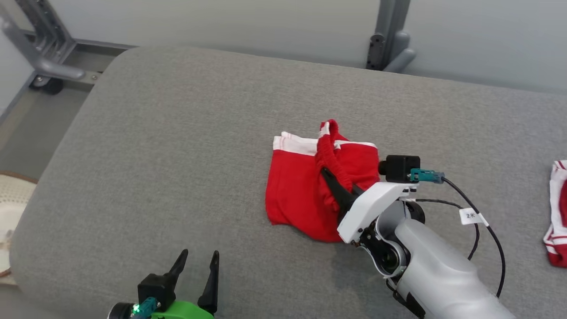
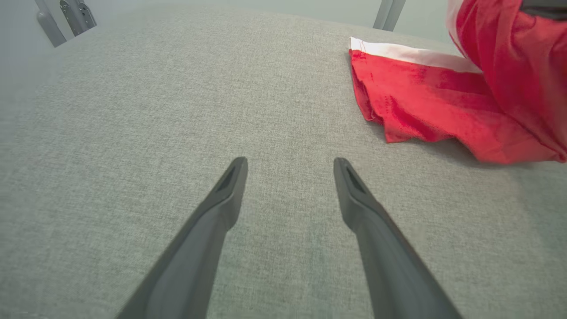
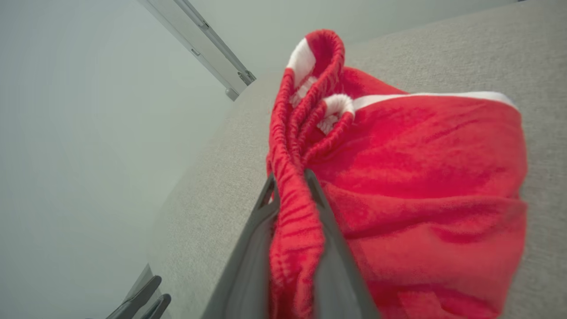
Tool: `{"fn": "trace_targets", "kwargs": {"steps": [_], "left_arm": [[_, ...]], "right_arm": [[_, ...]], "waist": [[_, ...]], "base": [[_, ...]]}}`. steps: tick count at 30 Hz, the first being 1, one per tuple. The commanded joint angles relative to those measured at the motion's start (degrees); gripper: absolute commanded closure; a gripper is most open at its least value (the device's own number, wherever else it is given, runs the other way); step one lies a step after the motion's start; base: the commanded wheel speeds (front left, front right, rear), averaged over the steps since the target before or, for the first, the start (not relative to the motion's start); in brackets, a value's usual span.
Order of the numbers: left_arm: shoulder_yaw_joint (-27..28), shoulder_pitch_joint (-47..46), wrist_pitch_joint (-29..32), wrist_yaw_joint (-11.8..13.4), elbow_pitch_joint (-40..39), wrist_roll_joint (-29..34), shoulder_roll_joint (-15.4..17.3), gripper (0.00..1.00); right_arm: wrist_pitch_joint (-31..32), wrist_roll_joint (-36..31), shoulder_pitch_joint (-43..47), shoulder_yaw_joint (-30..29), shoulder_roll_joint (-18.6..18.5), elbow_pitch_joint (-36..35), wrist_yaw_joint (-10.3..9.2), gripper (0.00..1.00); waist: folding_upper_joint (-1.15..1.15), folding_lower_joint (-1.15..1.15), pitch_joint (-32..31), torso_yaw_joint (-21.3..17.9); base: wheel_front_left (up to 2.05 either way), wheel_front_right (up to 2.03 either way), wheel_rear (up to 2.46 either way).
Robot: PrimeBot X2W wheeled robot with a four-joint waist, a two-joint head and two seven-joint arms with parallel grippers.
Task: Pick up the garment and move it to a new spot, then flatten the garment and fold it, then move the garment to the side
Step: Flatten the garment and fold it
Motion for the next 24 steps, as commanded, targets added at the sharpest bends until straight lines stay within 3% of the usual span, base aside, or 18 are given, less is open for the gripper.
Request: {"fn": "trace_targets", "kwargs": {"steps": [1,2,7,13,17,24], "left_arm": [[-0.30,-0.56,0.01,0.31,-0.11,-0.08,0.18,0.00],[-0.54,-0.46,0.01,0.39,-0.09,-0.11,0.17,0.00],[1.09,0.70,0.01,1.22,-0.92,-0.27,0.17,0.00],[4.84,1.44,0.00,1.81,-2.49,0.56,0.12,0.00],[6.67,1.34,0.01,1.98,-3.47,0.86,0.14,0.00],[9.14,0.80,0.01,2.16,-4.60,0.95,0.16,0.00]], "right_arm": [[-1.50,0.33,-1.12,-0.03,0.20,2.24,0.01,0.49],[-2.46,-0.02,-1.96,0.51,0.44,4.13,0.01,0.00],[-7.33,3.12,-3.52,3.02,0.73,7.62,0.01,0.00],[-10.98,2.85,-3.91,2.38,0.29,10.84,0.00,0.00],[-11.27,-2.10,-1.69,-4.38,-2.49,11.02,0.00,0.00],[-11.23,-18.22,7.45,-19.69,-4.24,4.86,0.00,0.00]], "waist": [[0.00,0.00,-0.55,6.41],[0.00,0.00,-0.71,7.27],[0.00,0.00,-1.40,8.17],[0.00,0.00,-1.49,3.11],[0.00,0.00,-1.30,-1.52],[0.00,0.00,-1.07,-8.28]], "base": [[0.00,0.00,0.00],[0.00,0.00,0.00],[0.00,0.00,0.00],[0.00,0.00,0.00],[0.00,0.00,0.00],[0.00,0.00,0.00]]}}
